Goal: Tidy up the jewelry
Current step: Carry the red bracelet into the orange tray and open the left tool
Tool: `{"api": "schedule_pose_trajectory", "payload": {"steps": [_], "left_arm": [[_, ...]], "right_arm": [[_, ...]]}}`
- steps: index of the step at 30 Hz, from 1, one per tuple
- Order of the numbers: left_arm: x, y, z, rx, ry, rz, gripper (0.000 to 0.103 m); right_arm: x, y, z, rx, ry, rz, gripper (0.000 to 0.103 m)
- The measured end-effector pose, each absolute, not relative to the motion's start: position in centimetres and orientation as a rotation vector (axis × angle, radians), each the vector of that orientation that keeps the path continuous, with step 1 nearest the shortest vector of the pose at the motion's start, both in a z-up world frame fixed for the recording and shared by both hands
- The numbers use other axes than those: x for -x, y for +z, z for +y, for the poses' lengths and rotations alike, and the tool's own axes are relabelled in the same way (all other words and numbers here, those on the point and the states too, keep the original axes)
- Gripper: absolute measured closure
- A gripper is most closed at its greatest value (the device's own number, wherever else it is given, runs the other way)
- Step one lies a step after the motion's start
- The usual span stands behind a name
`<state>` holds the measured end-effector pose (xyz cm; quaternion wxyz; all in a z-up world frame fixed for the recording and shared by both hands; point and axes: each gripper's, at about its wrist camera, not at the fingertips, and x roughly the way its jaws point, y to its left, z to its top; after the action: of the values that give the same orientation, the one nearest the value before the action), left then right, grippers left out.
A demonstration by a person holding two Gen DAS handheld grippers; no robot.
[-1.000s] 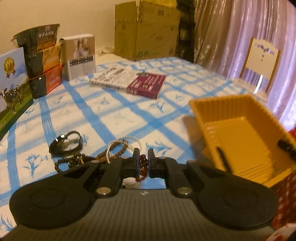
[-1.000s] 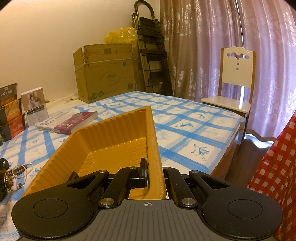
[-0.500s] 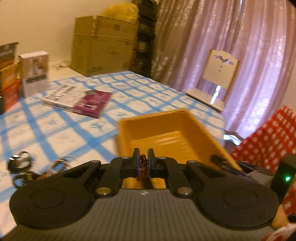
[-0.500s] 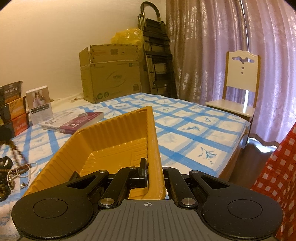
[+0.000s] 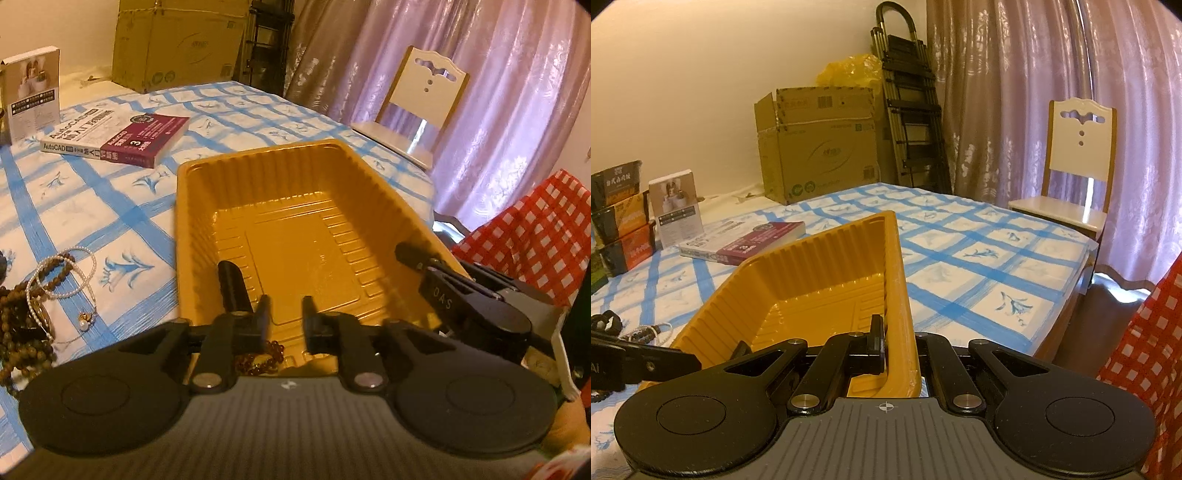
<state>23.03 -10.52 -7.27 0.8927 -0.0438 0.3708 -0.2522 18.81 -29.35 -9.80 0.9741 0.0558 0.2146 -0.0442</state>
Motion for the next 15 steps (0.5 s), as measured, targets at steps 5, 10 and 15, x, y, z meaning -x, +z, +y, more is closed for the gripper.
{"api": "schedule_pose_trajectory", "payload": {"steps": [5, 10, 15], "left_arm": [[-22.1, -6.6, -9.2, 0.098, -0.504, 0.738, 0.078], [-21.1, -5.3, -6.3, 0.133, -0.455, 0.693, 0.074], [-20.3, -4.9, -3.3, 0.092, -0.345, 0.671, 0.071]], "right_arm": [[-18.7, -9.9, -29.4, -0.117, -0.092, 0.437, 0.100], [-18.6, -9.8, -29.6, -0.118, -0.103, 0.435, 0.100], [-18.5, -9.9, -30.1, -0.123, -0.120, 0.437, 0.100]]}}
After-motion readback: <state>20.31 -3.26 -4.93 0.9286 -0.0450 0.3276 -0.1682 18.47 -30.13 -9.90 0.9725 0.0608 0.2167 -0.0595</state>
